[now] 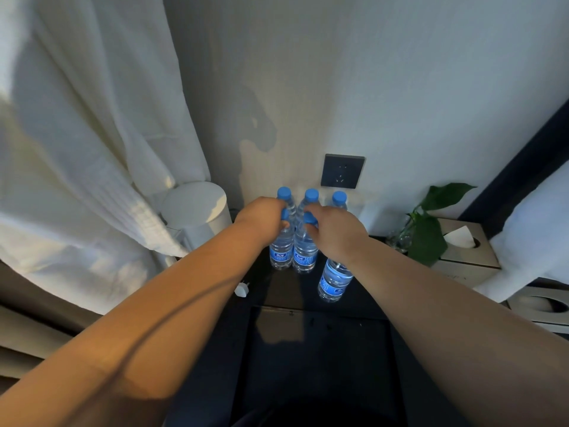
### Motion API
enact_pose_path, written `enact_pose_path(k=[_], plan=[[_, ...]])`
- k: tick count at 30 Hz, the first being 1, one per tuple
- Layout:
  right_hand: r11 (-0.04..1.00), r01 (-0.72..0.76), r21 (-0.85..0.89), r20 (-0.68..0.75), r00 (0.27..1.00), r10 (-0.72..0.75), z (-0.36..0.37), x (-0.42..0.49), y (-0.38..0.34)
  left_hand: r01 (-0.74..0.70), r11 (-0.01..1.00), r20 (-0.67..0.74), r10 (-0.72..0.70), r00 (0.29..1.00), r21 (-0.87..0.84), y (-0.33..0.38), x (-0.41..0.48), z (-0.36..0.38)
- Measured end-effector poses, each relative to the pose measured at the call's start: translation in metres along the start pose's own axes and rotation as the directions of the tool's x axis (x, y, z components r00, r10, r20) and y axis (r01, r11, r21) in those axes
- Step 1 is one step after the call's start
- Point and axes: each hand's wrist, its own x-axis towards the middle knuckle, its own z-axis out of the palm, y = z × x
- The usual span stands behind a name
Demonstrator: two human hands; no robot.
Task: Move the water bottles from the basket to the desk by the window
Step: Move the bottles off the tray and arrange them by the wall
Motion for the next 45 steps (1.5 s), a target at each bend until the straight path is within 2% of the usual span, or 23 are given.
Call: enact_pose_path(k=[7, 13, 20, 25, 34, 45], plan=[[0.994, -0.080, -0.078, 0.026, 0.996, 0.082, 0.003, 0.004, 0.000, -0.004, 1.000, -0.005, 0.004, 1.000, 0.017, 0.000, 0.001, 0.001], [0.998, -0.010, -0.069, 0.008, 1.000, 0.011, 0.002, 0.001, 0.000, -0.005, 1.000, -0.007, 0.005, 1.000, -0.001, -0.001, 0.000, 0.002], [0.992, -0.100, -0.083, 0.046, 0.994, 0.104, 0.002, 0.004, -0.001, 0.000, 1.000, -0.011, 0.000, 1.000, 0.011, -0.003, 0.002, 0.003], [0.996, -0.067, -0.067, 0.007, 0.998, 0.067, 0.004, 0.002, 0.000, 0.003, 1.000, -0.017, -0.003, 1.000, 0.009, -0.006, 0.004, 0.006], [0.989, -0.100, -0.107, 0.050, 0.993, 0.106, -0.001, 0.011, -0.004, -0.005, 1.000, -0.024, 0.005, 1.000, 0.011, -0.006, 0.006, 0.007], [0.993, -0.098, -0.059, 0.050, 0.994, 0.101, -0.005, 0.014, -0.003, -0.011, 1.000, -0.008, 0.012, 1.000, 0.027, -0.006, 0.005, 0.005]])
